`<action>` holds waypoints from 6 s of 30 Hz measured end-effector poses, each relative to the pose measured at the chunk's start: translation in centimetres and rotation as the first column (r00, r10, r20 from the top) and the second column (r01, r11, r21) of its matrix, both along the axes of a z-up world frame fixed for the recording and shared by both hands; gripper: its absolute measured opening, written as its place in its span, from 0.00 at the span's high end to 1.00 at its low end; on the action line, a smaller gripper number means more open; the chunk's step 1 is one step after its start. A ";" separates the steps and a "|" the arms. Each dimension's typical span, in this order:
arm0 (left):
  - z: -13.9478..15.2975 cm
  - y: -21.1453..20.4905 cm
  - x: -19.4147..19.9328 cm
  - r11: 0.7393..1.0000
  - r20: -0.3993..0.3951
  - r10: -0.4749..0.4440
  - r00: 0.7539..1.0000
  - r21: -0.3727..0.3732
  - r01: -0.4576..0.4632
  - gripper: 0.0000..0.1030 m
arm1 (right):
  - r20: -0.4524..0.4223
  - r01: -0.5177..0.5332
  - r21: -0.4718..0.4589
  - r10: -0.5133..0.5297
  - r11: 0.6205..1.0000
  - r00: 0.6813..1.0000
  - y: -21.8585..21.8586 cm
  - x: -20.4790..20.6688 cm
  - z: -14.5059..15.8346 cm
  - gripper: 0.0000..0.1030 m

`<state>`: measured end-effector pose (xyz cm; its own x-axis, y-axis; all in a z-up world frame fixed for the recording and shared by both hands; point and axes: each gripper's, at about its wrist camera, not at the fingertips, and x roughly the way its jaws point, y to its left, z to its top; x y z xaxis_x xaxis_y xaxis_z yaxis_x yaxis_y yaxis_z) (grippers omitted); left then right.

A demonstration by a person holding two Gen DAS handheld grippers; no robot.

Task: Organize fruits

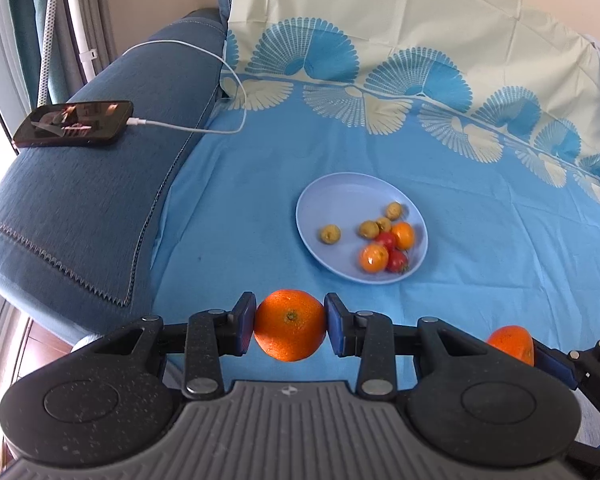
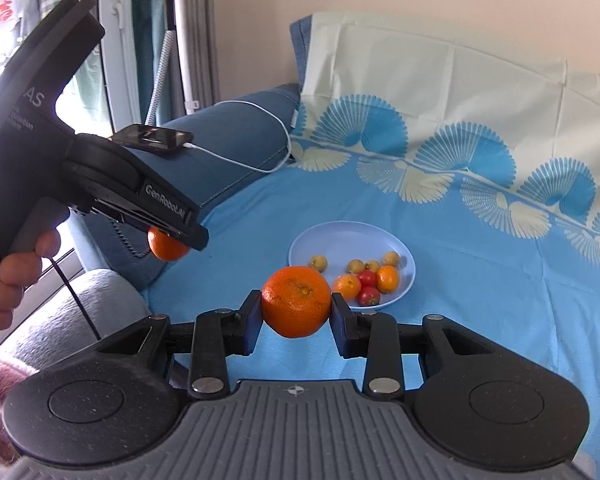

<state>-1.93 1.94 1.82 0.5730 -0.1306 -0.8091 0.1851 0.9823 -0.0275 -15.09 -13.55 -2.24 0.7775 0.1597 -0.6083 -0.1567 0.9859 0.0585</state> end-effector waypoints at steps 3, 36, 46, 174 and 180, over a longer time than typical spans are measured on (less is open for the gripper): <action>-0.2 -0.6 1.6 1.000 -0.005 0.005 1.000 0.009 -0.005 0.60 | -0.008 0.021 0.010 -0.021 1.000 1.000 -0.7 1.6 -0.4 0.64; -7.9 -6.2 19.3 1.000 -0.054 0.006 0.999 0.025 -0.004 0.60 | -0.100 0.085 -0.014 -0.086 0.996 0.991 -3.9 21.1 -8.7 0.64; -11.7 -7.5 22.1 0.999 -0.113 -0.042 0.993 0.001 0.043 0.54 | -0.151 0.085 -0.068 -0.095 0.994 0.984 -4.4 24.7 -11.5 0.62; -2.3 -2.8 -0.4 0.991 0.045 0.024 0.999 0.133 -0.030 0.00 | 0.010 0.238 -0.061 -0.238 0.969 0.971 -1.7 3.1 -0.1 0.01; -2.3 -2.7 -0.5 0.991 0.046 0.024 0.999 0.133 -0.029 0.00 | 0.010 0.237 -0.061 -0.237 0.970 0.971 -1.7 3.1 -0.1 0.01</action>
